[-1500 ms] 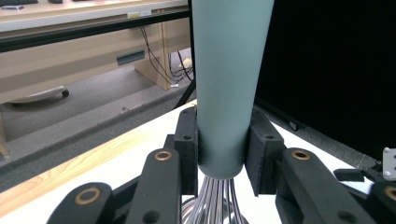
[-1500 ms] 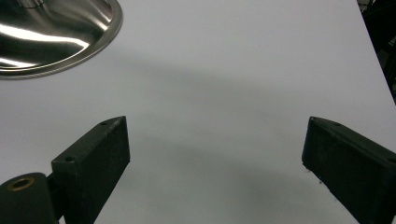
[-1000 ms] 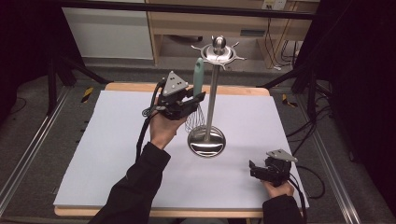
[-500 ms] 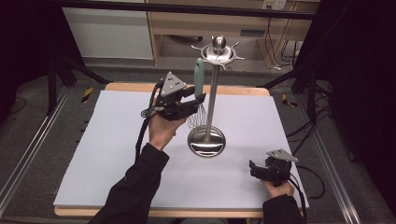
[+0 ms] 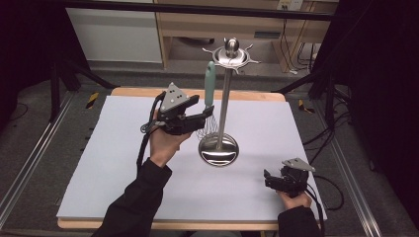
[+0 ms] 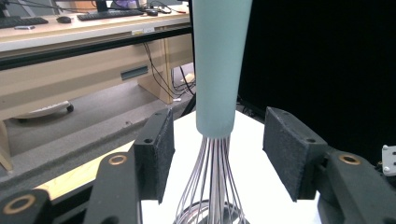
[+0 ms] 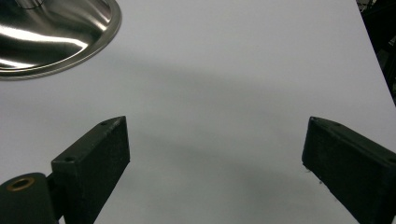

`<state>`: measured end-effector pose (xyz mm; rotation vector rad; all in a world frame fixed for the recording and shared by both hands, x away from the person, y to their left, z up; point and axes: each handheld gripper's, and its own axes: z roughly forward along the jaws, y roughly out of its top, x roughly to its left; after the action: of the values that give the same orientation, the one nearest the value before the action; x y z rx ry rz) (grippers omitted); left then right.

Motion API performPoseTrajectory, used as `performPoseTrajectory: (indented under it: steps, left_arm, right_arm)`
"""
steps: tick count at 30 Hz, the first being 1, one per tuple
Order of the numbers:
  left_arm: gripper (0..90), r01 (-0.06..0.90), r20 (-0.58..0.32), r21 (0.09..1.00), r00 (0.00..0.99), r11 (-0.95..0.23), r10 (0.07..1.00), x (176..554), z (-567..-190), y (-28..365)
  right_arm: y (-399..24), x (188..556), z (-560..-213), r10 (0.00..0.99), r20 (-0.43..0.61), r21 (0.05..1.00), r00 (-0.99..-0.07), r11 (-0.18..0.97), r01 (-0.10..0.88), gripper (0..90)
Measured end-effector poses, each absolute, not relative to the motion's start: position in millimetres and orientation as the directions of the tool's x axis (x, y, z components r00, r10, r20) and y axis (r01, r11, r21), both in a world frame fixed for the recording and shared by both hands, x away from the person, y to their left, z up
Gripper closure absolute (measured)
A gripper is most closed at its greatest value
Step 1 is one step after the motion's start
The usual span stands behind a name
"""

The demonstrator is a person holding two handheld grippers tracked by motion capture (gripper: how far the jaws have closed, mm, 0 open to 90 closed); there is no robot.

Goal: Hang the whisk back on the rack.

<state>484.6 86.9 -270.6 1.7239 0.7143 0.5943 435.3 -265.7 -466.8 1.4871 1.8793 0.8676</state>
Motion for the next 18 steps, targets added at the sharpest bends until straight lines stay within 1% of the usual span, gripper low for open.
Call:
performPoseTrajectory:
  steps: [18]
  left_arm:
    - [40.6,0.186,0.003,0.967,0.680,-0.177,0.733,470,-298,115]
  right_arm:
    - [-267,434,-468,0.978,-0.052,0.784,-0.204,0.166,0.597,7.6]
